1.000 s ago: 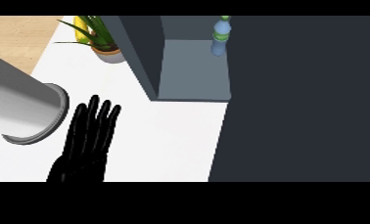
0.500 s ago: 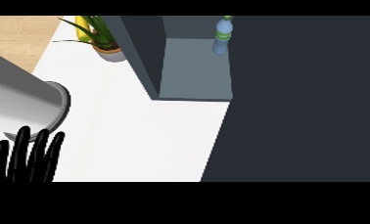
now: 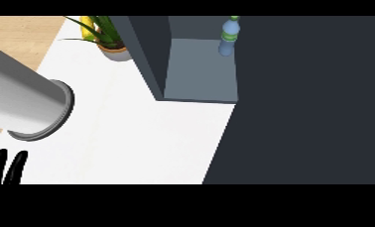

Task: Pick up the bottled water, place it into the cabinet and close the cabinet

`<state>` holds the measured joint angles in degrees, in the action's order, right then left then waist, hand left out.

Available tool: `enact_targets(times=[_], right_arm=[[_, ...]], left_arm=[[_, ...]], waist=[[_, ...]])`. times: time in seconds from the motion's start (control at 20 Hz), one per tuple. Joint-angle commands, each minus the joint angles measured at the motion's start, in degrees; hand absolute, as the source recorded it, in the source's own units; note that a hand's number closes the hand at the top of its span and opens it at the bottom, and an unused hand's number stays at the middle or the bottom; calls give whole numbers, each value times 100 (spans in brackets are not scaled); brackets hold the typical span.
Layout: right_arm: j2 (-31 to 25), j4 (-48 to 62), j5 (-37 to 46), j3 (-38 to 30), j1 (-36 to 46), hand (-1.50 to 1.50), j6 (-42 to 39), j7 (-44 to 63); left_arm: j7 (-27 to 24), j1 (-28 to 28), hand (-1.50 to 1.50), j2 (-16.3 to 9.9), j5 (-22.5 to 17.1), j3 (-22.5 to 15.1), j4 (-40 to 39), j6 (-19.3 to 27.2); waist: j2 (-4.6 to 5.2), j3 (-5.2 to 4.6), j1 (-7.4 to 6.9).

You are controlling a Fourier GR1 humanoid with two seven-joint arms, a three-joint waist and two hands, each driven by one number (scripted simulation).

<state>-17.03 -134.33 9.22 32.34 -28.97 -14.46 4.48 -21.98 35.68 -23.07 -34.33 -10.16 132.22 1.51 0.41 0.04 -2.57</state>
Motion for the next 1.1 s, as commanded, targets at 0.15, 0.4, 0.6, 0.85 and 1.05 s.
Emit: enact_targets(times=[0.15, 0.4, 0.6, 0.85, 1.05], right_arm=[[1253, 203, -484, 1099, 641, 150, 221, 646], [1672, 787, -614, 1250, 1807, 150, 931, 1296], [1690, 952, -1381, 653, 3196, 150, 1505, 2166], [1698, 2086, -2197, 35, 4693, 150, 2294, 2052], [1700, 2693, -2913, -640, 5138, 150, 1896, 1866]], left_arm=[[-173, 554, -150, -239, -474, 469, 113, -646], [-411, 793, -150, -293, -942, 1070, -169, -1217], [-318, 1113, -150, -593, -1530, 1782, -55, -1663], [-366, 1187, -150, -504, -1903, 2137, -369, -2064], [-351, 1624, -150, -501, -2228, 2669, -377, -2529]], waist=[[-42, -31, -239], [-39, -20, -57], [-22, -15, -88], [-13, -11, 19], [-29, -3, 59]])
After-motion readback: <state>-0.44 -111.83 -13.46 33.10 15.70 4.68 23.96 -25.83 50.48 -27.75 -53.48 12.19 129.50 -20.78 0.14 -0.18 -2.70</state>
